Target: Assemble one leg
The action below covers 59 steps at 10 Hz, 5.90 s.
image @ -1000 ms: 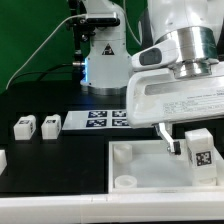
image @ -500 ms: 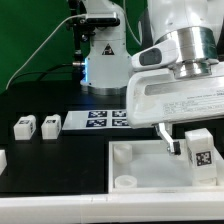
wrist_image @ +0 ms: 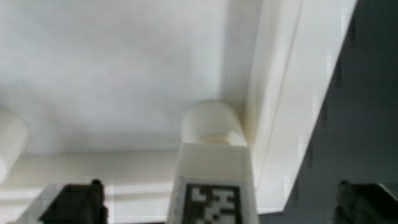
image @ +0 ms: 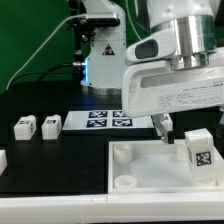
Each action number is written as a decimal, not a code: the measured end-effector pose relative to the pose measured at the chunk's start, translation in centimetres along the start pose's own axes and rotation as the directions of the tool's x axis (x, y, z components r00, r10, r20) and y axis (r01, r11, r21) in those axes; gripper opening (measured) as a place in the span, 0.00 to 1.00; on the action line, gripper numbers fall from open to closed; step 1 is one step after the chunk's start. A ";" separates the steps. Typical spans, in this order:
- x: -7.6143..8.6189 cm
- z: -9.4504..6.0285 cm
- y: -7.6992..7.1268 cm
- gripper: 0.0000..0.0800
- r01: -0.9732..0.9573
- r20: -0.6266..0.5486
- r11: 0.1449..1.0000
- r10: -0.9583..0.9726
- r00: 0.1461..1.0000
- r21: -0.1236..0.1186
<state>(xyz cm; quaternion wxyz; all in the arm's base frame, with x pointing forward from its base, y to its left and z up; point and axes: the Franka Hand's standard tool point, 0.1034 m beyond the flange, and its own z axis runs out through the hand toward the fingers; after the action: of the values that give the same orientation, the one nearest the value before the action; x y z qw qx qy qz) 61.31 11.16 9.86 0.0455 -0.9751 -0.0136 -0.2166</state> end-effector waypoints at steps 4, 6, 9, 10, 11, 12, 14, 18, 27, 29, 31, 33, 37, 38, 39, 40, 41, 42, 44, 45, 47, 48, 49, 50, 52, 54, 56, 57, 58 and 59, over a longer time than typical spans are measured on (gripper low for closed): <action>0.0 0.0 0.0 0.81 0.000 0.000 1.000 0.000 1.000 0.000; 0.0 0.0 0.0 0.81 0.000 0.000 1.000 0.000 1.000 0.000; -2.7 1.0 0.1 0.81 -0.004 0.136 1.000 0.003 0.991 0.007; -2.6 0.7 0.0 0.81 -0.009 0.157 1.000 0.008 0.988 0.010; -2.6 -0.3 -0.3 0.81 -0.009 0.188 1.000 0.006 0.982 0.017; -2.6 -1.2 -0.3 0.81 -0.018 0.265 0.999 0.010 0.964 0.028; -2.0 -2.0 0.0 0.81 -0.037 0.360 0.999 0.021 0.933 0.037; -0.4 -0.1 -0.1 0.81 -0.058 0.582 0.998 0.026 0.813 0.036; 1.8 1.1 0.0 0.81 0.043 0.479 0.999 -0.046 0.877 0.017; 1.6 1.6 0.4 0.81 0.033 0.471 0.999 -0.038 0.881 0.019; 1.5 1.6 0.4 0.53 0.033 0.472 0.999 -0.038 0.881 0.019; 1.5 1.6 0.4 0.36 0.004 0.472 1.000 -0.006 0.882 0.005; 1.5 1.8 0.3 0.36 -0.208 0.459 0.973 0.231 0.858 -0.101; 1.8 1.9 0.2 0.36 -0.401 0.411 0.897 0.443 0.797 -0.189; 1.9 2.0 0.3 0.36 -0.533 0.368 0.809 0.588 0.720 -0.249; 2.1 2.1 0.5 0.36 -0.680 0.311 0.671 0.740 0.596 -0.296; 2.0 2.2 1.1 0.36 -0.804 0.252 0.502 0.863 0.439 -0.319; 1.9 2.1 1.1 0.36 -0.852 0.218 0.398 0.915 0.340 -0.341; 1.8 2.0 1.2 0.36 -0.896 0.156 0.235 0.970 0.189 -0.377; 1.8 2.0 1.2 0.36 -0.906 0.131 0.170 0.983 0.129 -0.387; 1.6 1.9 1.0 0.36 -0.916 0.056 -0.018 0.997 -0.044 -0.400; 1.6 1.9 1.0 0.36 -0.918 0.082 0.043 0.997 0.011 -0.395; 1.6 1.9 0.9 0.36 -0.917 0.082 0.044 0.997 0.012 -0.395; 1.5 1.9 1.0 0.43 -0.909 0.123 0.154 0.986 0.114 -0.388; 1.5 2.3 0.8 0.67 -0.756 0.287 0.577 0.814 0.505 -0.309; 1.4 2.6 -0.3 0.78 -0.535 0.374 0.820 0.570 0.731 -0.204; 1.4 2.6 -0.1 0.81 -0.425 0.398 0.893 0.447 0.801 -0.148; 1.4 2.6 0.0 0.81 -0.325 0.412 0.940 0.336 0.847 -0.100; 1.4 2.6 0.1 0.81 -0.216 0.421 0.975 0.217 0.881 -0.050; 1.7 2.5 0.0 0.81 -0.104 0.422 0.994 0.105 0.901 -0.025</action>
Offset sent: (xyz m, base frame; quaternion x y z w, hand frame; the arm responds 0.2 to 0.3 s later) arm 0.0153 0.0095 -0.0088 -0.0092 -0.2596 0.0119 0.9656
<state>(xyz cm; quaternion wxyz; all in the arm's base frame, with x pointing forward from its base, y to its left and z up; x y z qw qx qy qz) 63.89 11.40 8.29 0.0522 -0.9982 0.0293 0.0023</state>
